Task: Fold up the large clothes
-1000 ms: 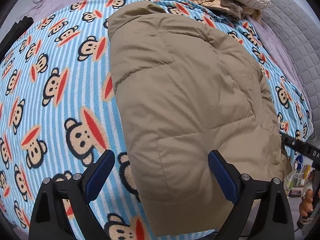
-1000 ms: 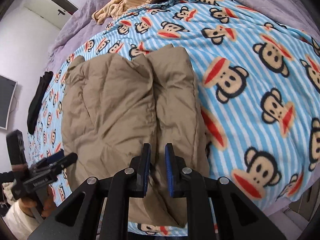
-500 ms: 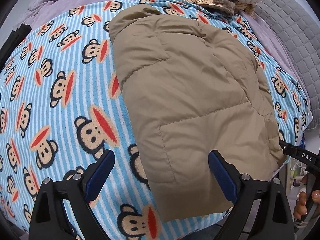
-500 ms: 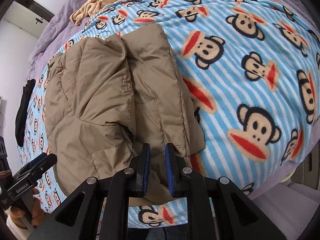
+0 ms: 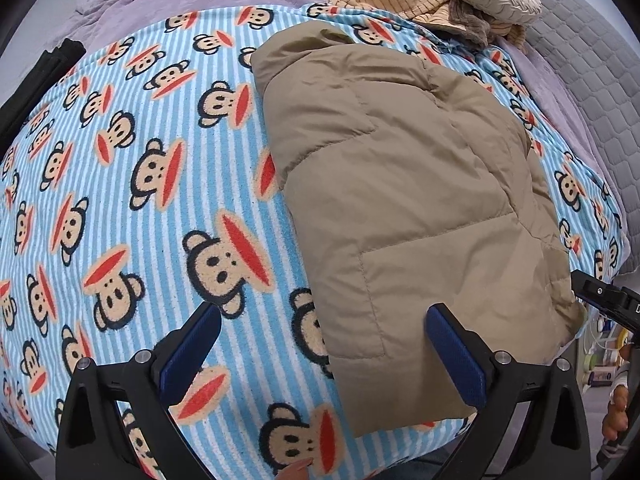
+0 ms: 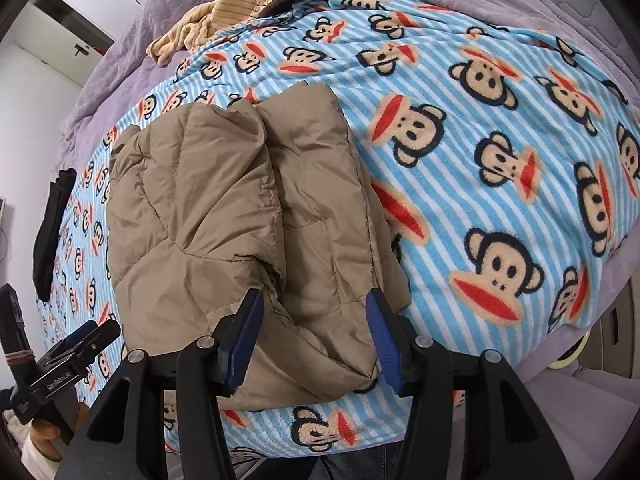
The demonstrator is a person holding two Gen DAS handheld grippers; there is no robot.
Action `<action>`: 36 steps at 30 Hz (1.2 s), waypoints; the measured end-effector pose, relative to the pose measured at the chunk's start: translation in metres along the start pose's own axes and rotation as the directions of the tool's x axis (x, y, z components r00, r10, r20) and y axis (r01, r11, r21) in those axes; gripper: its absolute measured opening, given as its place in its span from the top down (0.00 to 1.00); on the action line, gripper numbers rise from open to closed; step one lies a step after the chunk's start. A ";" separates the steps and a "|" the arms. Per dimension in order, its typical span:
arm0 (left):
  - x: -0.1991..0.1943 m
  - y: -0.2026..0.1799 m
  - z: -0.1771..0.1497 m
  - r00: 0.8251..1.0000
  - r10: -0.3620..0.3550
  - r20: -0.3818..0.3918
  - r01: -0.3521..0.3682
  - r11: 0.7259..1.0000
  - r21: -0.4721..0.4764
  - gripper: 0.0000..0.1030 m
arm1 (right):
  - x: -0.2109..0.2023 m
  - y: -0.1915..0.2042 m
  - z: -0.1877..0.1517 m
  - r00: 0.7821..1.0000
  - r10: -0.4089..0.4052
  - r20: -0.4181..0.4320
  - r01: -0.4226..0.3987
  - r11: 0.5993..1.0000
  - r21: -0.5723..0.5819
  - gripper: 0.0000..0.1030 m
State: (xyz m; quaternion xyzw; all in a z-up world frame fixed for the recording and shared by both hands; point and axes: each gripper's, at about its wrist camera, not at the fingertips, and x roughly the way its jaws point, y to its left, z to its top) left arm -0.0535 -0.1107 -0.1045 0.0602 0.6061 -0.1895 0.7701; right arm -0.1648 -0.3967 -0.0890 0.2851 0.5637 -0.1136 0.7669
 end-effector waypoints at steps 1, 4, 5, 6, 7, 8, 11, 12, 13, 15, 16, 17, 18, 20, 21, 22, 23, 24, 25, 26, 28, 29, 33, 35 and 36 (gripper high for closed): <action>0.000 0.000 0.002 1.000 0.006 -0.002 -0.006 1.000 -0.008 0.00 | 0.000 0.000 0.005 1.000 0.003 -0.003 -0.003 1.000 -0.010 0.43; 0.001 0.000 0.010 1.000 0.013 -0.007 -0.013 0.999 -0.035 0.00 | 0.004 0.002 0.021 1.000 0.023 -0.018 -0.023 0.999 -0.030 0.37; 0.002 0.000 0.012 1.000 0.016 -0.009 -0.016 0.999 -0.041 0.00 | 0.004 0.002 0.027 0.999 0.027 -0.020 -0.028 0.999 -0.036 0.34; 0.004 -0.001 0.015 1.000 0.018 -0.010 -0.019 0.999 -0.048 0.00 | 0.006 0.002 0.031 0.999 0.029 -0.021 -0.030 0.999 -0.042 0.34; 0.006 -0.001 0.017 1.000 0.016 -0.013 -0.016 0.998 -0.055 0.00 | 0.007 0.001 0.037 0.999 0.034 -0.027 -0.035 0.998 -0.049 0.32; 0.008 -0.001 0.020 1.000 0.009 -0.016 -0.010 0.998 -0.063 0.00 | 0.010 0.001 0.041 0.999 0.039 -0.034 -0.041 0.998 -0.056 0.28; 0.017 0.000 0.028 1.000 -0.003 -0.023 0.001 0.996 -0.088 0.00 | 0.017 -0.002 0.054 0.997 0.054 -0.056 -0.058 0.996 -0.072 0.23; 0.020 0.000 0.030 1.000 -0.002 -0.029 -0.001 0.995 -0.097 0.00 | 0.019 -0.004 0.057 0.996 0.057 -0.064 -0.062 0.995 -0.078 0.23; 0.023 0.000 0.031 0.999 -0.003 -0.035 -0.001 0.994 -0.105 0.00 | 0.021 -0.005 0.059 0.996 0.061 -0.071 -0.067 0.994 -0.083 0.23; 0.027 0.000 0.036 0.999 -0.019 -0.042 0.013 0.992 -0.123 0.00 | 0.025 -0.008 0.065 0.994 0.078 -0.082 -0.085 0.993 -0.085 0.20; 0.029 0.000 0.037 0.999 -0.026 -0.043 0.020 0.991 -0.130 0.00 | 0.027 -0.010 0.068 0.992 0.091 -0.089 -0.098 0.992 -0.083 0.20; 0.030 0.001 0.039 0.998 -0.035 -0.045 0.029 0.990 -0.137 0.00 | 0.030 -0.011 0.070 0.990 0.101 -0.095 -0.109 0.991 -0.082 0.19; 0.032 0.001 0.040 0.998 -0.047 -0.046 0.040 0.989 -0.145 0.00 | 0.031 -0.012 0.072 0.989 0.109 -0.101 -0.118 0.990 -0.083 0.17; 0.036 0.003 0.043 0.995 -0.083 -0.054 0.073 0.983 -0.166 0.00 | 0.034 -0.011 0.075 0.983 0.144 -0.116 -0.155 0.983 -0.095 0.13; 0.038 0.004 0.044 0.993 -0.103 -0.058 0.092 0.980 -0.176 0.00 | 0.035 -0.010 0.076 0.979 0.159 -0.127 -0.173 0.980 -0.102 0.13; 0.040 0.005 0.045 0.990 -0.123 -0.062 0.110 0.976 -0.186 0.00 | 0.038 -0.008 0.076 0.973 0.181 -0.145 -0.198 0.973 -0.115 0.12; 0.042 0.005 0.046 0.988 -0.138 -0.064 0.123 0.973 -0.193 0.00 | 0.041 -0.004 0.077 0.967 0.195 -0.164 -0.216 0.968 -0.128 0.08; 0.045 0.005 0.047 0.986 -0.153 -0.068 0.136 0.970 -0.200 0.00 | 0.045 0.000 0.077 0.962 0.202 -0.183 -0.229 0.963 -0.141 0.02; 0.048 0.005 0.048 0.984 -0.163 -0.071 0.145 0.968 -0.205 0.00 | 0.049 0.005 0.076 0.957 0.208 -0.203 -0.242 0.956 -0.163 0.00; 0.050 0.004 0.049 0.983 -0.171 -0.073 0.152 0.966 -0.208 0.00 | 0.053 0.009 0.075 0.955 0.203 -0.216 -0.244 0.952 -0.185 0.00; 0.053 0.002 0.050 0.980 -0.186 -0.073 0.168 0.963 -0.209 0.00 | 0.061 0.016 0.074 0.960 0.161 -0.231 -0.216 0.948 -0.233 0.00; 0.055 0.001 0.051 0.979 -0.191 -0.073 0.173 0.964 -0.204 0.00 | 0.065 0.017 0.074 0.964 0.131 -0.231 -0.190 0.948 -0.257 0.00; 0.061 0.003 0.057 0.971 -0.232 -0.064 0.217 0.959 -0.182 0.00 | 0.085 0.007 0.084 0.963 0.098 -0.251 -0.160 0.958 -0.239 0.00; 0.069 0.009 0.060 0.960 -0.275 -0.062 0.259 0.948 -0.186 0.00 | 0.099 -0.003 0.091 0.953 0.114 -0.279 -0.175 0.963 -0.203 0.00; 0.073 0.013 0.061 0.953 -0.298 -0.065 0.280 0.940 -0.197 0.00 | 0.103 -0.007 0.093 0.948 0.126 -0.292 -0.186 0.964 -0.189 0.00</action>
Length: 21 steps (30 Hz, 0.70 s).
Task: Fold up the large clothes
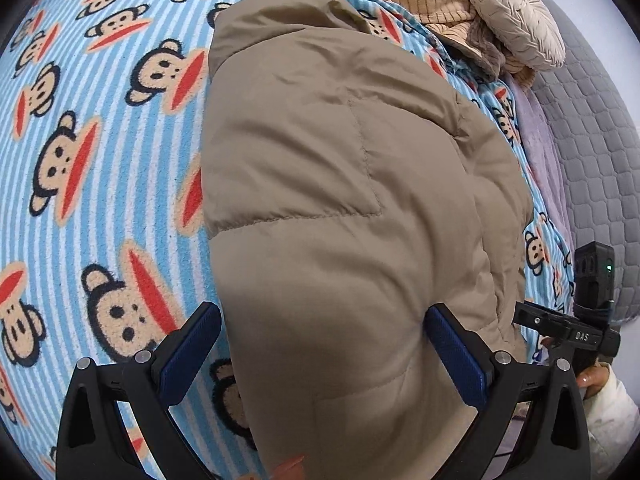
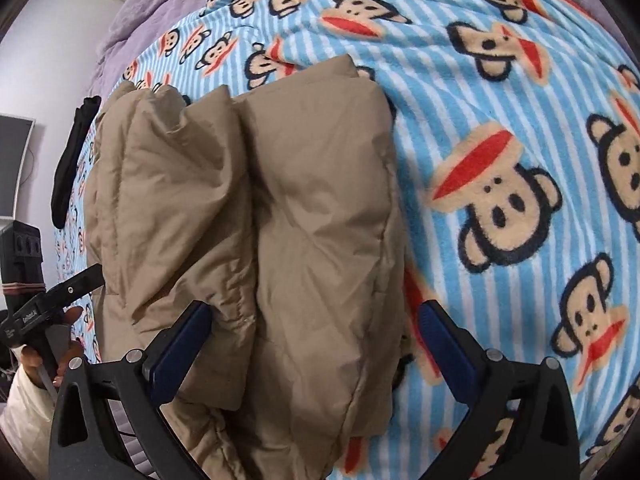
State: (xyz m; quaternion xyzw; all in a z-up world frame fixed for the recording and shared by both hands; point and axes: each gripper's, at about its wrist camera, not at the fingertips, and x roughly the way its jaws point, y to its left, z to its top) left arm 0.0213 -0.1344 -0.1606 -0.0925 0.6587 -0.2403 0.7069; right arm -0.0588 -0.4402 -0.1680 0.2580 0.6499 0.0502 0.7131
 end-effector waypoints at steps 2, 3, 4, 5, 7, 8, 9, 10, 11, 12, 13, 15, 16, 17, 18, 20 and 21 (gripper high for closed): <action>0.005 0.009 0.004 0.999 -0.047 -0.004 0.047 0.999 -0.021 0.00 | 0.004 -0.010 0.006 0.997 0.079 -0.019 -0.079 0.997 0.022 0.00; 0.007 0.012 0.005 0.998 -0.068 -0.005 0.068 0.997 -0.029 0.00 | 0.005 -0.012 0.008 0.990 0.142 -0.027 -0.141 0.989 0.035 0.00; 0.010 0.016 0.007 0.996 -0.091 -0.007 0.091 0.995 -0.039 0.00 | 0.006 -0.014 0.011 0.976 0.217 -0.030 -0.216 0.975 0.052 0.00; 0.012 0.019 0.008 0.993 -0.114 -0.009 0.113 0.992 -0.052 0.00 | 0.005 -0.016 0.014 0.962 0.273 -0.031 -0.270 0.961 0.064 0.00; 0.019 0.024 0.011 0.987 -0.157 -0.018 0.156 0.985 -0.077 0.00 | 0.008 -0.016 0.019 0.950 0.311 -0.038 -0.309 0.949 0.062 0.00; 0.023 0.025 0.013 0.984 -0.176 -0.023 0.173 0.981 -0.083 0.00 | 0.011 -0.015 0.022 0.953 0.298 -0.048 -0.296 0.954 0.051 0.00; 0.026 0.025 0.015 0.981 -0.190 -0.028 0.187 0.979 -0.084 0.00 | 0.015 -0.014 0.025 0.960 0.274 -0.059 -0.272 0.961 0.040 0.00; 0.029 0.026 0.017 0.980 -0.198 -0.032 0.195 0.977 -0.083 0.00 | 0.021 -0.014 0.029 0.970 0.233 -0.069 -0.232 0.972 0.025 0.00; 0.033 0.025 0.018 0.979 -0.203 -0.033 0.200 0.977 -0.080 0.00 | 0.027 -0.013 0.034 0.975 0.209 -0.080 -0.209 0.978 0.010 0.00; 0.036 0.024 0.020 0.977 -0.209 -0.035 0.206 0.976 -0.076 0.00 | 0.034 -0.014 0.038 0.975 0.202 -0.093 -0.203 0.979 -0.001 0.00; 0.038 0.025 0.021 0.977 -0.212 -0.037 0.209 0.975 -0.075 0.00 | 0.040 -0.013 0.043 0.972 0.209 -0.106 -0.211 0.978 -0.002 0.00; 0.044 0.027 0.024 0.972 -0.231 -0.043 0.227 0.970 -0.087 0.00 | 0.051 -0.015 0.049 0.961 0.250 -0.115 -0.250 0.968 0.015 0.00; 0.047 0.028 0.025 0.970 -0.240 -0.045 0.235 0.967 -0.095 0.00 | 0.055 -0.016 0.053 0.955 0.273 -0.115 -0.272 0.962 0.023 0.00; 0.049 0.029 0.026 0.968 -0.248 -0.047 0.242 0.965 -0.104 0.00 | 0.058 -0.017 0.055 0.950 0.291 -0.113 -0.289 0.957 0.031 0.00; 0.051 0.029 0.027 0.966 -0.252 -0.049 0.246 0.963 -0.114 0.00 | 0.060 -0.018 0.059 0.944 0.309 -0.111 -0.307 0.951 0.042 0.00; 0.052 0.024 0.028 0.971 -0.235 -0.048 0.228 0.967 -0.117 0.00 | 0.064 -0.018 0.063 0.937 0.335 -0.103 -0.330 0.942 0.066 0.00; 0.052 0.020 0.028 0.975 -0.216 -0.047 0.210 0.971 -0.113 0.00 | 0.065 -0.016 0.059 0.935 0.341 -0.099 -0.335 0.940 0.071 0.00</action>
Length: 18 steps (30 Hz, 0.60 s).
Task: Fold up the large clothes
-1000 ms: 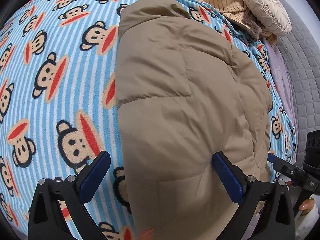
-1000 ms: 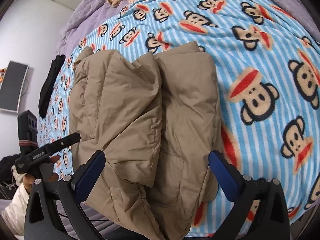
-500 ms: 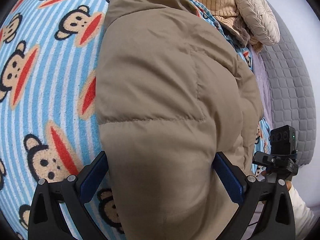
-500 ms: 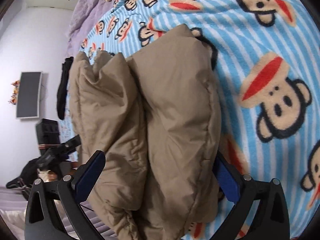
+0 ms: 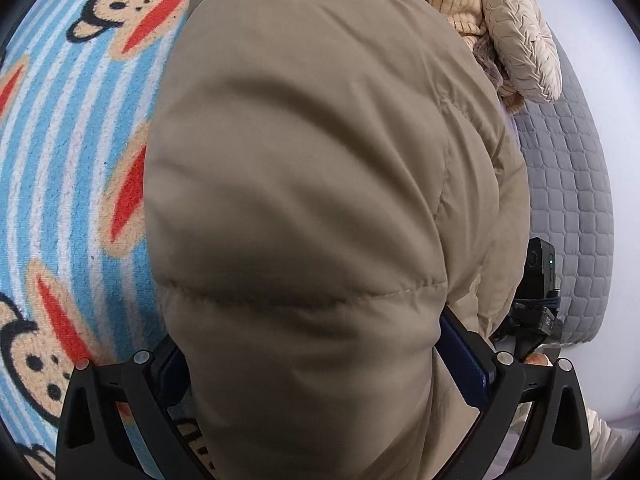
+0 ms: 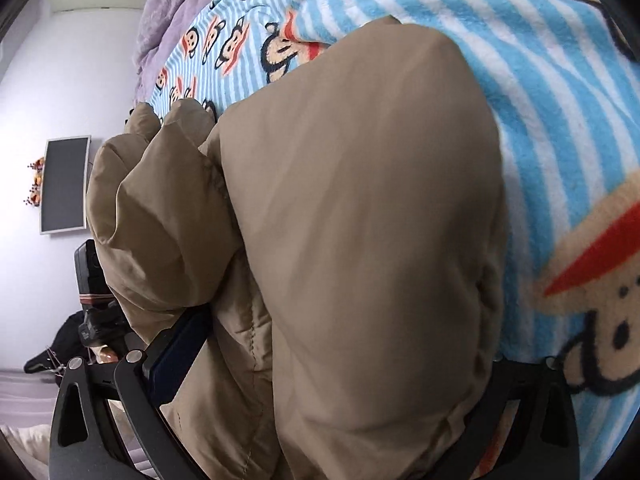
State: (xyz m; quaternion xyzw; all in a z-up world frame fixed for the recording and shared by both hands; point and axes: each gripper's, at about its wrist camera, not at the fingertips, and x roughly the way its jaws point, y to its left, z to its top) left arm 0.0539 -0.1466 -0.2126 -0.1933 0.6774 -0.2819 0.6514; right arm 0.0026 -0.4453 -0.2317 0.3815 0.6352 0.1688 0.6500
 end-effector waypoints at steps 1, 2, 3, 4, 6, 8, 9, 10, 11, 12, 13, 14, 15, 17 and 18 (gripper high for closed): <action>-0.001 -0.005 -0.001 1.000 0.026 0.010 -0.026 1.000 0.011 0.00 | 0.000 0.001 0.000 1.000 -0.001 0.003 0.001 1.000 0.006 0.00; -0.003 -0.011 -0.003 0.998 0.057 0.026 -0.058 0.998 0.029 0.00 | 0.000 0.001 0.000 1.000 -0.004 0.006 0.004 1.000 0.013 0.00; -0.005 -0.021 -0.005 0.994 0.101 0.049 -0.104 0.993 0.059 0.01 | 0.001 0.002 0.000 1.000 -0.003 0.007 0.002 1.000 0.025 0.00; -0.008 -0.028 -0.007 0.990 0.129 0.065 -0.134 0.988 0.081 0.05 | 0.000 0.001 -0.001 1.000 0.003 0.007 -0.003 0.999 0.041 0.01; -0.013 -0.043 -0.012 0.981 0.173 0.092 -0.183 0.977 0.114 0.12 | 0.002 0.003 -0.001 1.000 0.020 0.007 -0.020 0.997 0.071 0.09; -0.016 -0.053 -0.015 0.973 0.202 0.109 -0.215 0.968 0.132 0.19 | 0.000 0.003 0.000 0.999 0.037 0.017 -0.038 0.996 0.086 0.30; -0.018 -0.058 -0.017 0.969 0.216 0.118 -0.231 0.963 0.140 0.20 | -0.003 0.005 -0.001 0.998 0.052 0.023 -0.054 0.995 0.085 0.35; -0.019 -0.063 -0.018 0.966 0.226 0.125 -0.243 0.959 0.146 0.22 | -0.006 0.007 -0.002 0.998 0.062 0.030 -0.064 0.995 0.081 0.45; -0.021 -0.068 -0.020 0.963 0.235 0.131 -0.254 0.955 0.152 0.24 | -0.009 0.009 -0.003 0.997 0.068 0.033 -0.070 0.995 0.074 0.52; -0.024 -0.069 -0.022 0.961 0.241 0.137 -0.262 0.952 0.160 0.24 | -0.009 0.012 -0.003 0.997 0.074 0.034 -0.077 0.995 0.067 0.54; -0.025 -0.075 -0.024 0.959 0.246 0.144 -0.268 0.949 0.168 0.25 | -0.011 0.014 -0.004 0.996 0.081 0.035 -0.083 0.995 0.062 0.57; -0.026 -0.079 -0.025 0.958 0.246 0.150 -0.271 0.947 0.174 0.25 | -0.013 0.016 -0.004 0.995 0.089 0.037 -0.091 0.994 0.060 0.57; -0.029 -0.081 -0.026 0.957 0.245 0.154 -0.271 0.946 0.178 0.25 | -0.014 0.018 -0.003 0.994 0.098 0.038 -0.100 0.993 0.057 0.58; -0.038 -0.079 -0.029 0.957 0.240 0.164 -0.268 0.947 0.179 0.25 | -0.017 0.023 -0.003 0.992 0.120 0.044 -0.122 0.991 0.051 0.58; -0.043 -0.079 -0.031 0.956 0.239 0.169 -0.267 0.947 0.177 0.25 | -0.016 0.026 -0.002 0.991 0.128 0.047 -0.130 0.990 0.048 0.58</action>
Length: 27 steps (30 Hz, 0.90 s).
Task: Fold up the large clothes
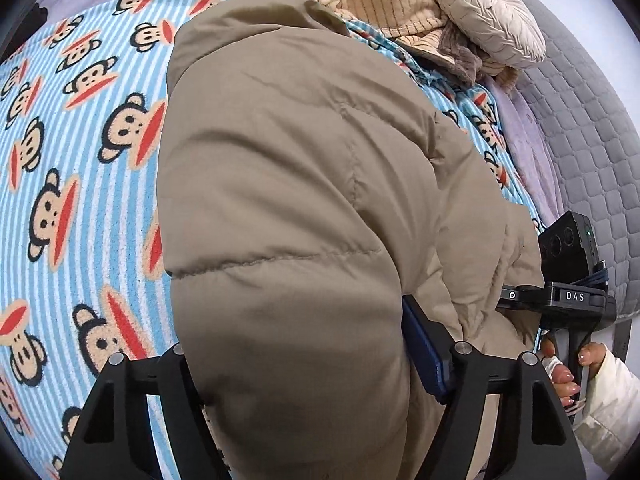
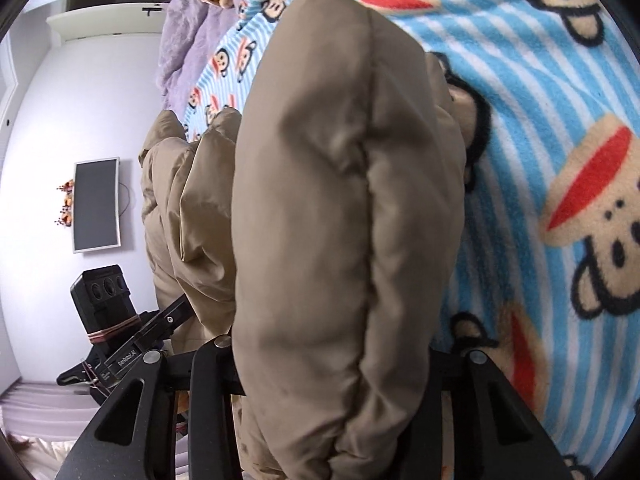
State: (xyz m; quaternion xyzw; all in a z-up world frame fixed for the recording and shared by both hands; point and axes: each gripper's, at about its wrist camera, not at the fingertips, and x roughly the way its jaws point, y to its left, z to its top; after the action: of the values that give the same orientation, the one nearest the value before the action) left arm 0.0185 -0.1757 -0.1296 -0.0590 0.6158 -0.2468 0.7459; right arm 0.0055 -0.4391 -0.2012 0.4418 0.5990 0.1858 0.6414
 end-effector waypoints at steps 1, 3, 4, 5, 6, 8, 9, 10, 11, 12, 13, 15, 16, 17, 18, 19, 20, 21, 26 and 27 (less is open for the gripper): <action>-0.005 0.000 -0.001 1.000 0.001 0.006 -0.001 1.000 -0.002 0.26 | 0.000 0.004 0.001 1.000 0.010 0.003 -0.010 1.000 -0.004 0.58; -0.014 0.000 0.000 1.000 0.003 0.026 -0.003 1.000 -0.006 0.26 | 0.006 0.014 0.006 1.000 0.016 0.007 -0.016 1.000 -0.014 0.58; -0.020 0.002 -0.001 0.999 0.005 0.036 -0.005 1.000 -0.007 0.26 | 0.008 0.020 0.007 1.000 0.016 0.008 -0.016 1.000 -0.022 0.58; -0.025 0.004 0.000 0.999 0.007 0.045 -0.007 1.000 -0.010 0.26 | 0.011 0.026 0.009 1.000 0.017 0.008 -0.017 0.999 -0.028 0.58; -0.031 0.009 0.000 0.999 0.008 0.053 -0.007 1.000 -0.013 0.26 | 0.014 0.032 0.010 1.000 0.017 0.008 -0.016 0.999 -0.033 0.58; -0.042 0.020 0.001 0.998 0.009 0.068 -0.008 1.000 -0.018 0.26 | 0.022 0.047 0.010 1.000 0.016 0.009 -0.015 0.999 -0.052 0.58; -0.048 0.026 0.003 0.997 0.008 0.076 -0.007 1.000 -0.021 0.26 | 0.021 0.048 0.004 1.000 0.016 0.010 -0.015 0.998 -0.060 0.58; -0.056 0.037 0.001 0.997 0.006 0.082 -0.004 1.000 -0.022 0.26 | 0.028 0.057 0.005 1.000 0.017 0.015 -0.016 0.998 -0.068 0.58; -0.061 0.047 0.002 0.996 0.005 0.088 -0.003 1.000 -0.021 0.26 | 0.030 0.060 0.005 1.000 0.018 0.020 -0.017 0.997 -0.073 0.58; -0.068 0.056 0.003 0.996 0.005 0.095 -0.003 1.000 -0.018 0.26 | 0.032 0.065 0.003 1.000 0.020 0.024 -0.018 0.997 -0.077 0.58; -0.073 0.067 0.005 0.995 0.005 0.099 -0.004 1.000 -0.016 0.26 | 0.041 0.075 0.003 0.999 0.020 0.031 -0.018 0.996 -0.082 0.58; -0.088 0.093 0.007 0.994 0.004 0.108 -0.003 1.000 -0.009 0.26 | 0.053 0.090 -0.001 0.999 0.019 0.043 -0.015 0.996 -0.089 0.58; -0.096 0.108 0.009 0.994 0.005 0.110 -0.004 1.000 -0.005 0.26 | 0.060 0.098 -0.003 0.999 0.018 0.050 -0.013 0.996 -0.091 0.58; -0.102 0.122 0.011 0.994 0.007 0.109 -0.007 1.000 -0.003 0.26 | 0.067 0.105 -0.006 0.998 0.019 0.056 -0.014 0.996 -0.093 0.58; -0.110 0.138 0.015 0.994 0.013 0.110 -0.012 1.000 -0.005 0.26 | 0.081 0.117 -0.007 0.998 0.022 0.060 -0.017 0.995 -0.097 0.58; -0.116 0.151 0.018 0.993 0.020 0.112 -0.020 1.000 -0.006 0.26 | 0.094 0.128 -0.007 0.998 0.025 0.061 -0.019 0.994 -0.104 0.58; -0.124 0.168 0.022 0.993 0.031 0.116 -0.031 1.000 -0.006 0.26 | 0.106 0.138 -0.007 0.998 0.028 0.062 -0.021 0.994 -0.110 0.58; -0.131 0.183 0.024 0.992 0.043 0.119 -0.043 0.999 -0.007 0.26 | 0.115 0.144 -0.007 0.998 0.033 0.062 -0.026 0.993 -0.113 0.58; -0.153 0.258 0.035 0.982 0.126 0.138 -0.123 0.992 -0.028 0.25 | 0.180 0.183 -0.001 0.999 0.021 0.048 -0.014 0.991 -0.131 0.58; -0.152 0.273 0.037 0.981 0.142 0.132 -0.138 0.990 -0.040 0.25 | 0.186 0.183 -0.002 0.999 0.006 0.045 0.000 0.991 -0.136 0.58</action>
State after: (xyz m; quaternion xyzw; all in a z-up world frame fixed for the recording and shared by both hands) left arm 0.1155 0.1208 -0.0928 -0.0434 0.5705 -0.1798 0.8002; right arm 0.0970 -0.1965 -0.1689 0.4022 0.5695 0.2171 0.6832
